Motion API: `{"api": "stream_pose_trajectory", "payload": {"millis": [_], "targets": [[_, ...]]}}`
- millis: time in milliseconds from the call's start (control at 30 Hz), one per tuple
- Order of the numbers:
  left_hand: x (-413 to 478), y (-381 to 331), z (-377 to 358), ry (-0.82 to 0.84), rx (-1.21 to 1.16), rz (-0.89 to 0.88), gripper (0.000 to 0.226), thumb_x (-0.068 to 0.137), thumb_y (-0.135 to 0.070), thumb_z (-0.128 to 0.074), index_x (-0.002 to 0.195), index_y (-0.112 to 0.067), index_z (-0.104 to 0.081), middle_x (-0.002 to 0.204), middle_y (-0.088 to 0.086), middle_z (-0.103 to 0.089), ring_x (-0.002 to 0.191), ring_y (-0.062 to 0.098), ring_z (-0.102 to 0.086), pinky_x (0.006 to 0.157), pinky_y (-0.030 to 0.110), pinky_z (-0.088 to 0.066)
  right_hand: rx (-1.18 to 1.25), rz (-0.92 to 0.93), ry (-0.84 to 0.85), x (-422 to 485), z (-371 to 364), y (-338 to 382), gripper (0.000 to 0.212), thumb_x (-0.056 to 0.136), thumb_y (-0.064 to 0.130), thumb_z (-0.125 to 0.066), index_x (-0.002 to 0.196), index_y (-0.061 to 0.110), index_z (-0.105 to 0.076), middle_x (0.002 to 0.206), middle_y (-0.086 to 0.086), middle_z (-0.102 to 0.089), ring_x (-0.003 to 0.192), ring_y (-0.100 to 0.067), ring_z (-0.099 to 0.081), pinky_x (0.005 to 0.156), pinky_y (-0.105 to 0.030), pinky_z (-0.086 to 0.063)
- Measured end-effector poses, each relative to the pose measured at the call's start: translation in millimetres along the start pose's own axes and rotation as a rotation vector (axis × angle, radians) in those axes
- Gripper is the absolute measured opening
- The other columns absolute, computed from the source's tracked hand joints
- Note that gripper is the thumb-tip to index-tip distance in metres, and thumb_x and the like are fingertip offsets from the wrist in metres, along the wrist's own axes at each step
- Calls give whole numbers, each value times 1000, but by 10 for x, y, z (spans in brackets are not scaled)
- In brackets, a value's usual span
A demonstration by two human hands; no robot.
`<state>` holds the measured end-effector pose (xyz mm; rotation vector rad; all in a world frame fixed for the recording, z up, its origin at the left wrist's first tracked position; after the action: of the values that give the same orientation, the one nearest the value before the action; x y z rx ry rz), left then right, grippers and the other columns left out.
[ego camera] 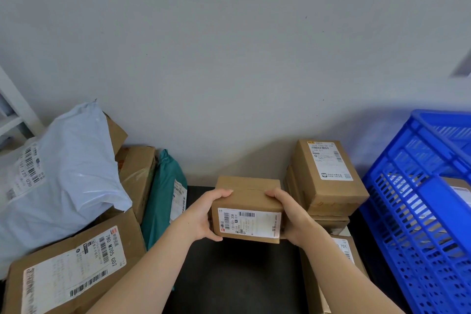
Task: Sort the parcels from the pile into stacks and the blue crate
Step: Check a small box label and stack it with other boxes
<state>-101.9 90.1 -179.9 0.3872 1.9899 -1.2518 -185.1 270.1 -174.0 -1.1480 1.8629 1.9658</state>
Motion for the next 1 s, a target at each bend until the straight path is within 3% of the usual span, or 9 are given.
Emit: {"api": "stream_pose_trajectory", "payload": {"millis": [133,267,367,633,867,1000], "targets": [[-20,4,-23,-45,-29,-21,48,78,-35,-70,118,-13,-54,117,20,-60,107,35,-54,83,52,-42,-26,-27,-31,15,-5,7,37,84,41,-65,115,23,-53,113,-15,-63,102,-32,-60,82,-44,-51],[-32,14,-48,-68,-64,-37,37,79,-32,-68,108,-13,-55,111,19,-61,105,34,-55,85,50,-43,-22,13,-80,69,-1,11,37,82,36,-67,114,22,-55,113,-14,-63,104,-33,-61,95,-50,-49],[-40,7,-50,-60,-62,-48,43,79,-33,-69,113,-14,-54,114,19,-61,105,33,-54,85,52,-43,-8,14,-71,79,13,4,38,81,38,-68,114,23,-56,113,-14,-64,104,-34,-61,97,-50,-48],[-16,25,-23,-58,-86,-22,67,74,-49,-73,126,-20,-44,125,18,-55,119,40,-48,100,64,-34,32,26,-45,47,35,-15,42,81,37,-69,117,22,-56,113,-14,-64,105,-34,-62,98,-50,-48],[-36,32,-33,-109,-100,-56,51,78,-39,-71,118,-17,-49,116,19,-57,109,37,-52,90,58,-40,61,72,-6,-13,16,2,44,84,32,-68,126,23,-55,115,-13,-64,105,-33,-62,91,-46,-52],[-40,49,-14,-92,-101,-48,53,77,-41,-72,119,-19,-48,119,19,-57,112,38,-51,94,61,-40,77,61,11,-55,10,24,44,85,33,-68,126,22,-55,114,-13,-64,104,-33,-62,87,-44,-53]]}}
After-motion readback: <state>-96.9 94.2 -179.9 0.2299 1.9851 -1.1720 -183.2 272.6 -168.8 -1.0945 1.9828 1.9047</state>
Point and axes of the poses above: each hand's wrist, its own x-axis towards the middle knuckle, its own z-axis out of the back of the hand, y = z × x, the point moved 3 cm from there along x, towards the middle knuckle
